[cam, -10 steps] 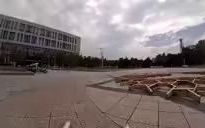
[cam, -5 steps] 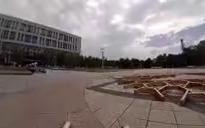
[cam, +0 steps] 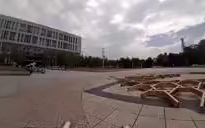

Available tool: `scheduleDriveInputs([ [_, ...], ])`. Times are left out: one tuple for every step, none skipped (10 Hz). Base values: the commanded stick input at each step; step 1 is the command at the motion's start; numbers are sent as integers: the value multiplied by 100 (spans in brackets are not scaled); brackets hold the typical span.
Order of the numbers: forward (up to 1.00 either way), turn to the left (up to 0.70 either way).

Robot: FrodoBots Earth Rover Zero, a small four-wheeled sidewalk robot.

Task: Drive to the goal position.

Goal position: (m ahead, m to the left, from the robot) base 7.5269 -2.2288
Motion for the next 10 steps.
scheduleDriveInputs([
  [70, 0],
  [70, 0],
  [70, 0],
  [70, 0],
  [70, 0],
  [70, 6],
  [70, 31],
  [70, 33],
  [70, 33],
  [70, 27],
])
